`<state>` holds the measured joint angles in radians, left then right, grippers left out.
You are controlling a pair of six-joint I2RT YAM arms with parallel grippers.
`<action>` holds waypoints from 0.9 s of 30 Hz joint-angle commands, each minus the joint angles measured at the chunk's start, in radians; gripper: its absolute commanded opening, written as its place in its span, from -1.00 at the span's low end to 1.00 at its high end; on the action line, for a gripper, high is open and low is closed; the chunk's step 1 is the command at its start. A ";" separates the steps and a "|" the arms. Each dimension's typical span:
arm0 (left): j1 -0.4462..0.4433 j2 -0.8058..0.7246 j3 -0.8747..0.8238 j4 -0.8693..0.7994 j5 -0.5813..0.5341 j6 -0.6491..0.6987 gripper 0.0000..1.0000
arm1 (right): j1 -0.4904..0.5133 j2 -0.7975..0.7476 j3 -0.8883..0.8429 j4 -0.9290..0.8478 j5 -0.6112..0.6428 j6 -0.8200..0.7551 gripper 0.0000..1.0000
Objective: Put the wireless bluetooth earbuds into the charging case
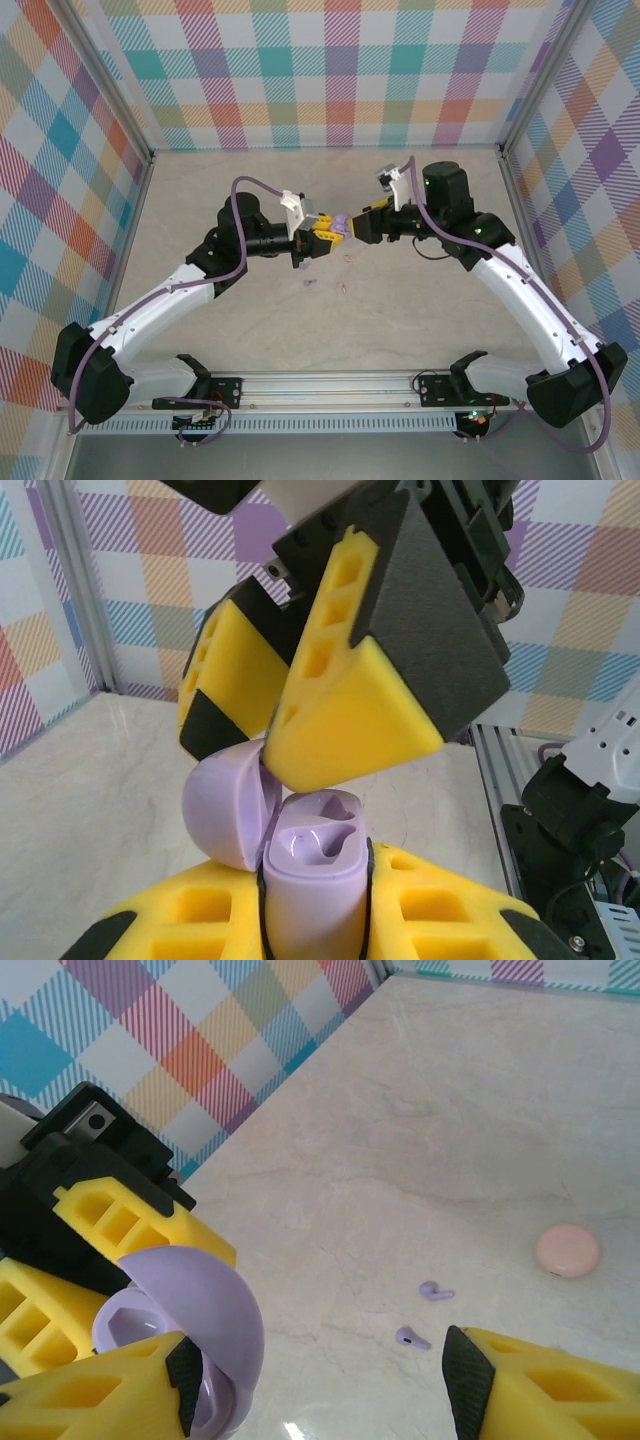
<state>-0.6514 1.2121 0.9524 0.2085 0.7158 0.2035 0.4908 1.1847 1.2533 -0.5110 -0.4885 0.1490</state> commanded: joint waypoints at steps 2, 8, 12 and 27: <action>-0.017 -0.014 0.008 -0.009 0.040 0.031 -0.78 | -0.004 -0.018 0.025 0.027 0.033 0.014 0.33; -0.016 -0.011 -0.011 0.020 -0.072 -0.017 -0.80 | -0.004 -0.068 0.000 0.040 0.059 0.019 0.37; -0.003 -0.008 -0.025 0.051 -0.080 -0.061 -0.77 | -0.007 -0.110 -0.039 0.025 0.193 0.037 0.40; 0.036 -0.103 -0.073 0.085 0.007 -0.198 -0.77 | -0.097 0.151 -0.083 -0.054 0.183 0.030 0.20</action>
<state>-0.6247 1.1625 0.8883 0.2573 0.7006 0.0364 0.3939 1.2842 1.1866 -0.5560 -0.2527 0.1947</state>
